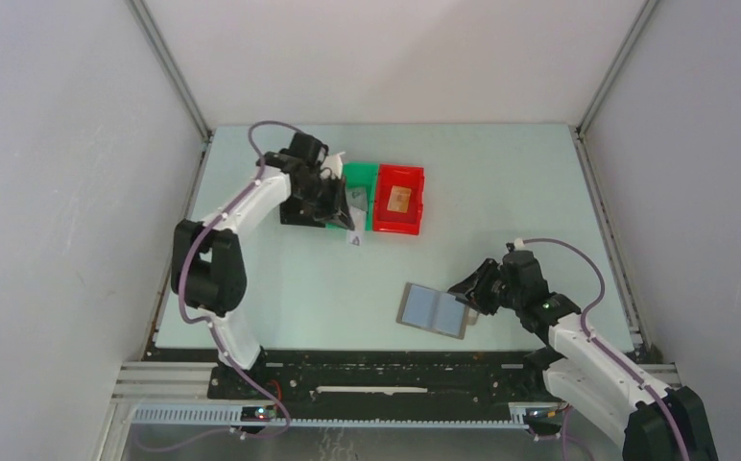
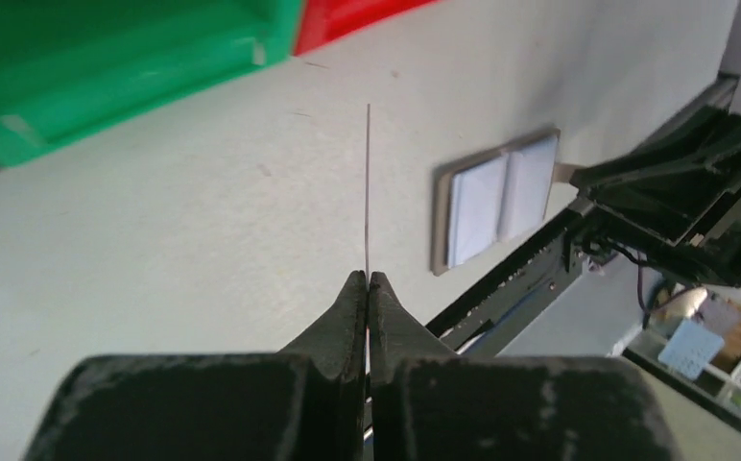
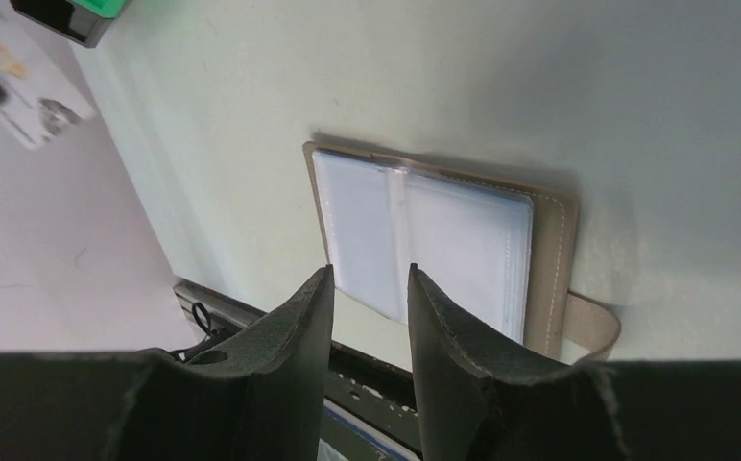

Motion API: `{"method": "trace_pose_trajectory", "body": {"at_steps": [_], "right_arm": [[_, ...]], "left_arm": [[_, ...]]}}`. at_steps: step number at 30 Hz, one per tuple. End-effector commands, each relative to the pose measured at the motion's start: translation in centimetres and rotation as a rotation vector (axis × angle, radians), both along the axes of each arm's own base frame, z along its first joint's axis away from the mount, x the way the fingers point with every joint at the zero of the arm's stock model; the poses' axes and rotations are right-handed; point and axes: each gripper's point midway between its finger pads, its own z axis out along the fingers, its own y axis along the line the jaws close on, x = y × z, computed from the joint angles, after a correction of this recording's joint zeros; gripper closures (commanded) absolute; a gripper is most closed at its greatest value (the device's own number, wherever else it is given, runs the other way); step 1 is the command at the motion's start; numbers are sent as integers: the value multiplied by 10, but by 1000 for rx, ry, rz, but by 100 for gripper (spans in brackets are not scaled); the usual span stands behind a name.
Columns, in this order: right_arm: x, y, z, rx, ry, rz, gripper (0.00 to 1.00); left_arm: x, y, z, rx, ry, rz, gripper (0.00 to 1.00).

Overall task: Take the credit cards out of the card holder
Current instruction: Place the credit card in the storage box.

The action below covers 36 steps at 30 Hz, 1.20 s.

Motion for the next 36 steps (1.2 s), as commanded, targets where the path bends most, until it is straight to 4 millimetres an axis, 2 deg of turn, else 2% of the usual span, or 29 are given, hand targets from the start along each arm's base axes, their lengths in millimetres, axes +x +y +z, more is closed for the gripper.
{"method": "trace_pose_trajectory", "body": {"at_steps": [1,5,9,16,22,25,32,36], "right_arm": [[1,0,7,-12,-21,24,57],[1,1,7,-9,-22,38,58],[0,0,5,-14,-16,40,58],[-2,-3,5,-17,-5,32,58],[-4,-11,2,-35,2,9,58],[-3,-13,0,-40,8,4,58],[0,-12,-1,-30,14,4,59],[2,-10,-1,-21,14,5,59]], "left_arm": [[35,37,35,78,-137,66,100],[72,49,49,87,-190,128,100],[107,47,48,70,-196,158,100],[151,31,20,35,-129,173,100],[160,24,-13,20,-54,173,99],[160,22,-22,14,-34,176,90],[158,23,-27,43,-33,176,75],[154,24,-10,61,-70,179,74]]}}
